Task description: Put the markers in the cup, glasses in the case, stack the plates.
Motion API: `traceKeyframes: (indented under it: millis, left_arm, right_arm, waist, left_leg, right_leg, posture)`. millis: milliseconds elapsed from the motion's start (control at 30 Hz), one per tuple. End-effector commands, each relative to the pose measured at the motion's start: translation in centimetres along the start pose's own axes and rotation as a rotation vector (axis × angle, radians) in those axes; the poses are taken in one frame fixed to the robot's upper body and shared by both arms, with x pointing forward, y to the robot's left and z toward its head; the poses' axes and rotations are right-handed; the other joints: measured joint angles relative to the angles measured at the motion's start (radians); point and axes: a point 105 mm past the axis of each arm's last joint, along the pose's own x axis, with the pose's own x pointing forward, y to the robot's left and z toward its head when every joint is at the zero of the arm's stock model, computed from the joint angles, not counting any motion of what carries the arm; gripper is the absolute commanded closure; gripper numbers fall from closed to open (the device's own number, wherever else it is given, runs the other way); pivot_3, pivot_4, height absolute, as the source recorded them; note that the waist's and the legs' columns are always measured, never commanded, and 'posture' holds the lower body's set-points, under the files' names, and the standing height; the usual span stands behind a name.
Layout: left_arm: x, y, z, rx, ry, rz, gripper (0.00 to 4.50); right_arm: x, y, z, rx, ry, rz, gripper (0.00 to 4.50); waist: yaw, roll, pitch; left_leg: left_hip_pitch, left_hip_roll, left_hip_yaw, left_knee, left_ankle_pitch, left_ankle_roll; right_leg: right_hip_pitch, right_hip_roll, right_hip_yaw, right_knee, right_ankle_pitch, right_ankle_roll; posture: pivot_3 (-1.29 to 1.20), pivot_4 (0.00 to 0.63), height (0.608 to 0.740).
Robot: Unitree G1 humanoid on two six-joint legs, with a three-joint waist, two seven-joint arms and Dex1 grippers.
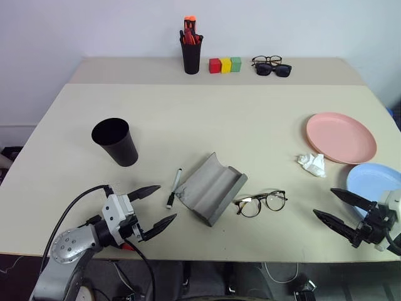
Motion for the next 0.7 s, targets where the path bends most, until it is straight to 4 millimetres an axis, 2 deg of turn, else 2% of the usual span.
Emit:
traceKeyframes:
  millis: [33,167,400,700]
  left_arm:
    - [-0.4,0.3,0.6,0.025,-0.016,0.010,0.07]
    - [-0.4,0.4,0.2,0.025,-0.009,0.011,0.07]
    - [0.5,0.1,1.2,0.014,-0.032,-0.001,0.07]
    - [-0.6,0.6,1.8,0.030,-0.017,0.013,0.07]
  right_arm:
    - [0.4,0.6,1.3,-0.021,-0.033,0.007,0.00]
    - [0.7,0.6,1.4,-0.019,-0.032,-0.003,0.00]
    - [0.9,0.8,2.3,-0.015,-0.034,-0.010,0.00]
    - [2.4,1.8,2.2,-0.013,-0.045,0.059,0.00]
  waist:
    - [0.000,0.000,0.000]
    - [0.001,0.000,0.000]
    - [0.000,0.000,0.000]
    - [-0.002,0.000,0.000]
  left_leg:
    - [0.000,0.000,0.000,0.000,0.000,0.000]
    - [0.000,0.000,0.000,0.000,0.000,0.000]
    - [0.000,0.000,0.000,0.000,0.000,0.000]
    - [0.000,0.000,0.000,0.000,0.000,0.000]
  right_leg:
    - [0.000,0.000,0.000,0.000,0.000,0.000]
    - [0.000,0.000,0.000,0.000,0.000,0.000]
    - [0.000,0.000,0.000,0.000,0.000,0.000]
    - [0.000,0.000,0.000,0.000,0.000,0.000]
  posture:
    - [0.00,0.150,0.740]
    - [0.00,0.150,0.740]
    - [0.00,0.150,0.740]
    - [0.00,0.150,0.740]
